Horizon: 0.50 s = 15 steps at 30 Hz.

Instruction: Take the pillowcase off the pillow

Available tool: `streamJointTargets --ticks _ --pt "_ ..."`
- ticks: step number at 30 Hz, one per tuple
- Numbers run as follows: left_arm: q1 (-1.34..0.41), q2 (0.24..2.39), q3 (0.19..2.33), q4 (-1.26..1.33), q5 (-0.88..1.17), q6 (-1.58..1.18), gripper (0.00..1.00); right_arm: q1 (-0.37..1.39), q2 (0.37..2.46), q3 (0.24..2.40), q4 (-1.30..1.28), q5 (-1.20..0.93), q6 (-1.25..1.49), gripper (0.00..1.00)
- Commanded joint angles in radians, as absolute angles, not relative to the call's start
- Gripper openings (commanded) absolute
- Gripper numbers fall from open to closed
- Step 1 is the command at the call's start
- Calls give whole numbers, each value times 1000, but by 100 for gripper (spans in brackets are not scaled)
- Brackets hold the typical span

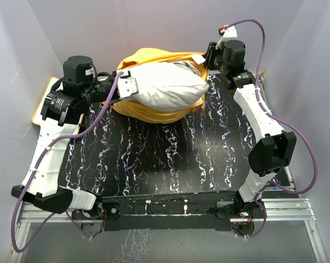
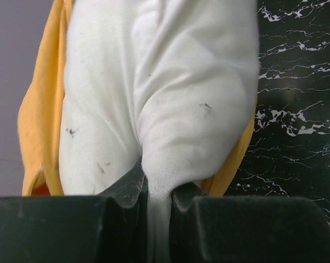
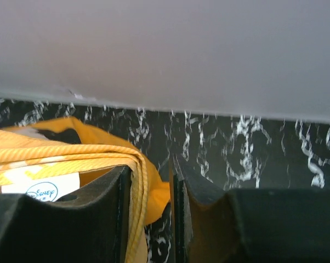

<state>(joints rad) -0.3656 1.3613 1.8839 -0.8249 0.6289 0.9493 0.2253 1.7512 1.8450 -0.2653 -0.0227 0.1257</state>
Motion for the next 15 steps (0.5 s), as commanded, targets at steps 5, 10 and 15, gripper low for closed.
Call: streamJointTargets --ticks 5,10,15 --pt "-352 1267 1950 -690 586 846 0 158 1663 1505 -84 -98 256 30" --pt "-353 1243 1854 -386 566 688 0 156 1605 1417 -9 -304 290 53" --pt "-352 1253 1741 -120 520 642 0 126 1475 1560 1 -382 283 89"
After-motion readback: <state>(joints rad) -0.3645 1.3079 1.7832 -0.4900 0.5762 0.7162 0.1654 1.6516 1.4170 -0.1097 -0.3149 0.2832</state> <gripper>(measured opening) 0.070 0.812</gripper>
